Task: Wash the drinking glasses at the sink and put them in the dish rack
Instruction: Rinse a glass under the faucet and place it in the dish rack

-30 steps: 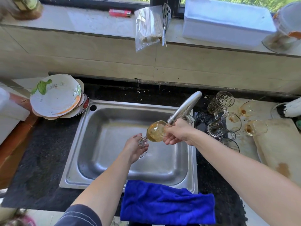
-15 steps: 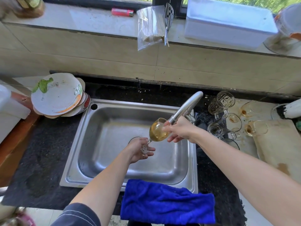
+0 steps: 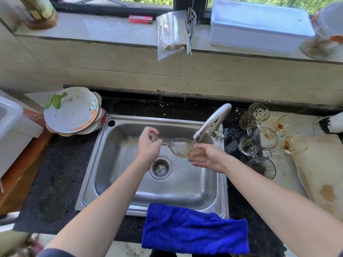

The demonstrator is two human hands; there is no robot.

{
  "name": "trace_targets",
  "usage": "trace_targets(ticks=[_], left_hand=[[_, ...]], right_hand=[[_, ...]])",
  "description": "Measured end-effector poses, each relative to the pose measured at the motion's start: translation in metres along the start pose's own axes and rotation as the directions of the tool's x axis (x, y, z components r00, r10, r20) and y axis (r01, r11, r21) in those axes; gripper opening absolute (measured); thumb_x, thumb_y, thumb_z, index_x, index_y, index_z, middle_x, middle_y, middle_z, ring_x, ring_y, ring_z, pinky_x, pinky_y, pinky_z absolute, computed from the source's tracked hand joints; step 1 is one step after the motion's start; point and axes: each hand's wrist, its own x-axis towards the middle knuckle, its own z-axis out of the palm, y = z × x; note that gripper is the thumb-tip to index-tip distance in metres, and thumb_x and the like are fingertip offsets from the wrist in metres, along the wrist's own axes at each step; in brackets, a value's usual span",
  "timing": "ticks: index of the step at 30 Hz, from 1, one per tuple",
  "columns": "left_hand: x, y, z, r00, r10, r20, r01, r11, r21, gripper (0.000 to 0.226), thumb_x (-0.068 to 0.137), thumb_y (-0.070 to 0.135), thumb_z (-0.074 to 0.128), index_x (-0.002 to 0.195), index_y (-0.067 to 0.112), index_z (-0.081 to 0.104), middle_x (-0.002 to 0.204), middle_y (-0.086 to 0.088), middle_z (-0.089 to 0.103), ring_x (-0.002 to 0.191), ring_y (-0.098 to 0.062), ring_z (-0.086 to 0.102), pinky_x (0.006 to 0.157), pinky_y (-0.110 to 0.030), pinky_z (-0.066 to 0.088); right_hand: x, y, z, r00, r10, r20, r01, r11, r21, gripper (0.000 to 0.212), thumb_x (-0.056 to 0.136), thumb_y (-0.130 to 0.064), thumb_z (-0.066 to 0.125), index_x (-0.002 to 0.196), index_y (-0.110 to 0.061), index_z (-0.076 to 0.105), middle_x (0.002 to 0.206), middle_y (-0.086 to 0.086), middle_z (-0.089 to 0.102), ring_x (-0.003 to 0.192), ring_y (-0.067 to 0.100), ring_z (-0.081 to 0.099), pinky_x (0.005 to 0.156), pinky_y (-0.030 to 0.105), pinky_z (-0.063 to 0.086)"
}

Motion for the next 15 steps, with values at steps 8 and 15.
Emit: trace_targets(ticks=[8, 15], left_hand=[[-0.016, 0.03, 0.0, 0.92, 0.391, -0.035, -0.368, 0.889, 0.271, 0.02, 0.083, 0.002, 0.058, 0.101, 0.011, 0.056, 0.098, -0.002, 0.054, 0.094, -0.017, 0.051, 0.085, -0.026, 0.04], [0.013, -0.023, 0.016, 0.767, -0.608, 0.205, 0.631, 0.772, -0.07, 0.008, 0.097, 0.007, 0.046, 0.092, 0.005, 0.053, 0.076, -0.014, 0.05, 0.061, -0.025, 0.05, 0.057, -0.036, 0.048]], right_hand=[[0.001, 0.0, 0.024, 0.993, -0.116, 0.026, 0.111, 0.983, 0.144, 0.02, 0.101, -0.023, 0.049, 0.098, -0.006, 0.057, 0.101, 0.013, 0.066, 0.076, 0.029, 0.066, 0.064, 0.031, 0.056], [-0.012, 0.004, 0.016, 0.816, -0.572, 0.083, 0.495, 0.617, -0.611, 0.025, 0.093, -0.034, 0.062, 0.09, -0.012, 0.073, 0.082, 0.002, 0.072, 0.08, 0.021, 0.068, 0.078, 0.038, 0.054]])
